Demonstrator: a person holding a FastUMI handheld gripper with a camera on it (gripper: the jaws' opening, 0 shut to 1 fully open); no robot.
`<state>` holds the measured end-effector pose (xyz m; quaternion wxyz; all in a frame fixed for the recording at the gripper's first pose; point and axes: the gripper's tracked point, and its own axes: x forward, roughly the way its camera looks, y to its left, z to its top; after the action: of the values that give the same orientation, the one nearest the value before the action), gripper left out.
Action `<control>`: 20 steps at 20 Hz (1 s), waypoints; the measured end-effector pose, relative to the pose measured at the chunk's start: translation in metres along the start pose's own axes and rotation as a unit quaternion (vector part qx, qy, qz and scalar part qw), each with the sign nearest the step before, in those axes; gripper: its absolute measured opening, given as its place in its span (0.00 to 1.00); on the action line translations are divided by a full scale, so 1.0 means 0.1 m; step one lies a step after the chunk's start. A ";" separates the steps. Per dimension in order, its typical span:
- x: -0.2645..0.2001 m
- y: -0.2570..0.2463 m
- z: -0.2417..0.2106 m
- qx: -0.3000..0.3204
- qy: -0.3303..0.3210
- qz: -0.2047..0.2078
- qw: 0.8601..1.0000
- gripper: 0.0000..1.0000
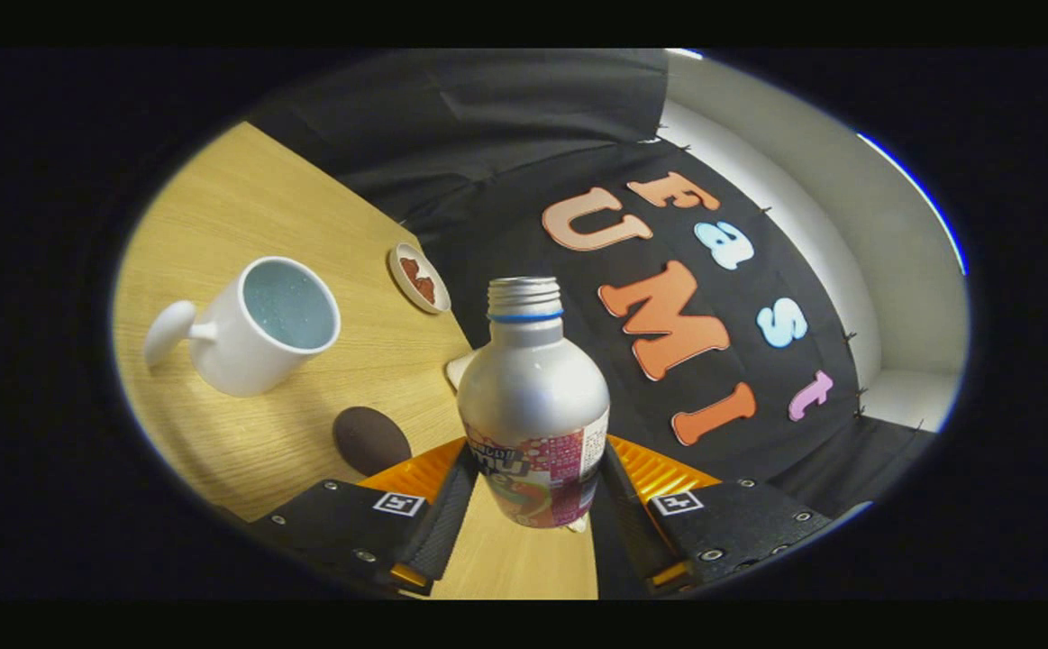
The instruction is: Take the bottle from table, then pour the juice into the cup, finally place the bottle on the coaster
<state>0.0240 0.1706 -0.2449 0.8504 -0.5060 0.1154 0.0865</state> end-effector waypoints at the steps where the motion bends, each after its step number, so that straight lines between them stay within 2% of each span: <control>1: 0.00 -0.02 0.00 -0.020 -0.001 -0.006 1.000 0.76; 5: 0.02 -0.08 0.07 -0.089 -0.013 -0.029 0.996 0.76; 11: 0.04 -0.10 0.17 -0.152 -0.034 -0.044 0.987 0.76; 20: 0.10 -0.09 0.26 -0.211 -0.061 -0.059 0.974 0.76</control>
<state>0.0386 0.1890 -0.2284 0.7334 -0.6737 0.0122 0.0895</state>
